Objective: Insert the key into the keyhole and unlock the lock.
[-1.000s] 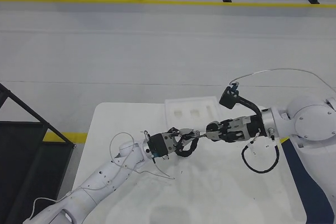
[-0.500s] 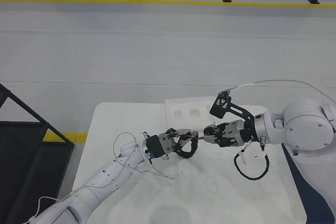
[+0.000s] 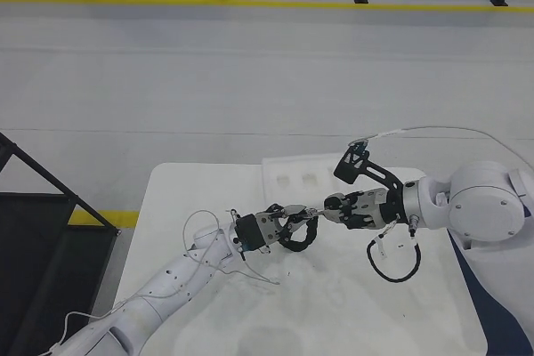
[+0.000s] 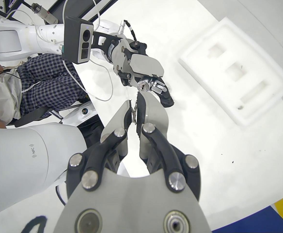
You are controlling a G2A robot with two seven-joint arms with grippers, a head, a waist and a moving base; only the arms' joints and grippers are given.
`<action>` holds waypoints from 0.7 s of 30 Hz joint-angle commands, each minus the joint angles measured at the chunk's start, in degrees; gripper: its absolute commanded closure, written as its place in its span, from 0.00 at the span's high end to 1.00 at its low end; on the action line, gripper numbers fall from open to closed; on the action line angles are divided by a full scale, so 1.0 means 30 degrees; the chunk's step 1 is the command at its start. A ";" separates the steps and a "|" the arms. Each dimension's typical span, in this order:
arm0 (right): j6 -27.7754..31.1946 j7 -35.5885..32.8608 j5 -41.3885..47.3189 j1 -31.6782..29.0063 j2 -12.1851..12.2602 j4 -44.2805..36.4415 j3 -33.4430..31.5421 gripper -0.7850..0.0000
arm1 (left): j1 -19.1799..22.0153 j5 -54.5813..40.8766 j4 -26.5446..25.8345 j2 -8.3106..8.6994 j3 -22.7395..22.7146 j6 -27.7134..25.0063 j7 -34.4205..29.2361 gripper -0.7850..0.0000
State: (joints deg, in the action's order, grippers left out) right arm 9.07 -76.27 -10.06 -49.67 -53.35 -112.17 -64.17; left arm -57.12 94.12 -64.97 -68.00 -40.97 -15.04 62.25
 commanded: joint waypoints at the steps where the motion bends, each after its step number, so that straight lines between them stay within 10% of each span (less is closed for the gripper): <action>1: -0.0164 0.0088 0.0091 0.0000 0.0008 0.0102 0.0003 0.00 | -0.0029 0.0070 -0.0018 -0.0021 -0.0061 0.0034 -0.0001 0.00; 21: -0.1046 0.0533 0.0871 0.0100 0.0075 0.0595 0.0233 0.00 | -0.0305 0.0902 -0.0272 -0.0177 -0.0702 0.0413 0.0000 0.00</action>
State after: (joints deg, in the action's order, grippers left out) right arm 5.94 -74.80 -7.51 -49.39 -53.13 -110.38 -63.52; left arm -57.97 96.74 -65.76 -68.51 -42.98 -13.86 62.27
